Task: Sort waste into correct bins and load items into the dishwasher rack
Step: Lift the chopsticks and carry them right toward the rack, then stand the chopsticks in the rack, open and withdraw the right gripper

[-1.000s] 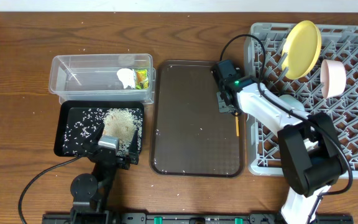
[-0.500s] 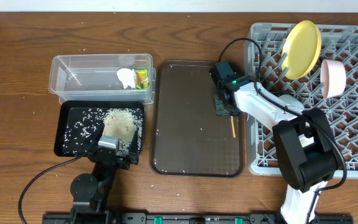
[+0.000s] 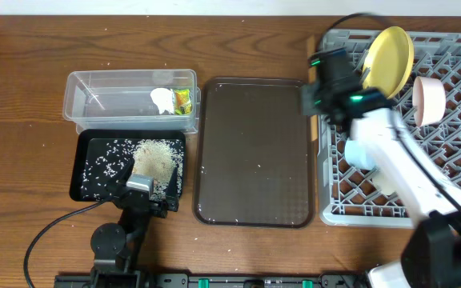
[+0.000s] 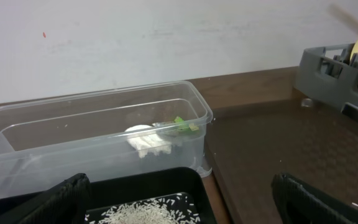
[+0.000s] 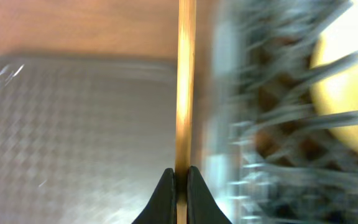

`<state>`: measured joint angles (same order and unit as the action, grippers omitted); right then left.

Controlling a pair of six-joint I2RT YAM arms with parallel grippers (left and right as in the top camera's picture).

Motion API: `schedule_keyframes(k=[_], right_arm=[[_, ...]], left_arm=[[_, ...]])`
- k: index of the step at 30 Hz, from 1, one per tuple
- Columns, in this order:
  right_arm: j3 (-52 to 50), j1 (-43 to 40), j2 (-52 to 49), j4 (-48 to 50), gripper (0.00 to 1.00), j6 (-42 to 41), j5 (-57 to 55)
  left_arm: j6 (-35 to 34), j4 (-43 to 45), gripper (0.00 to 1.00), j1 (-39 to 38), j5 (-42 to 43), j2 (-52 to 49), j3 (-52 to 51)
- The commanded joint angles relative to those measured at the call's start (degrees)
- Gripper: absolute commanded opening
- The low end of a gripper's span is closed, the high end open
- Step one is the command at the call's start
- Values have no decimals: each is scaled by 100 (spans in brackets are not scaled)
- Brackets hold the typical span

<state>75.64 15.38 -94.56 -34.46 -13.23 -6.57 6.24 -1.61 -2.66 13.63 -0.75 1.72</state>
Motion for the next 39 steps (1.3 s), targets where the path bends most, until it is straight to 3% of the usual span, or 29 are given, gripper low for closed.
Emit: schedule_keyframes(k=[1, 5, 6, 8, 9, 19, 21, 29, 32, 39], right_arm=[[-33, -400, -166, -142, 1, 284, -236], [-33, -675, -225, -337, 1, 308, 157], [-31, -680, -214, -343, 9, 308, 157], [-31, -678, -160, -334, 35, 304, 168], [-26, -673, -109, -350, 40, 306, 286], [-26, -107, 1637, -890, 54, 411, 1919], [-26, 164, 2050, -990, 99, 382, 2120], [-26, 1102, 3101, -1196, 99, 492, 2723], [-26, 1139, 3370, -1816, 99, 1010, 2586], [-28, 1106, 3958, -2533, 99, 1056, 2210]], left_arm=[[55, -103, 95, 35, 116, 15, -149], [55, -103, 95, 35, 116, 15, -149], [57, -103, 95, 35, 116, 15, -149], [57, -103, 95, 35, 116, 15, -149], [57, -103, 95, 35, 116, 15, -149], [55, -103, 95, 35, 116, 15, -149], [55, -103, 95, 35, 116, 15, -149], [55, -103, 95, 35, 116, 15, -149], [57, -103, 95, 35, 116, 15, -149], [57, -103, 95, 35, 116, 15, -149]])
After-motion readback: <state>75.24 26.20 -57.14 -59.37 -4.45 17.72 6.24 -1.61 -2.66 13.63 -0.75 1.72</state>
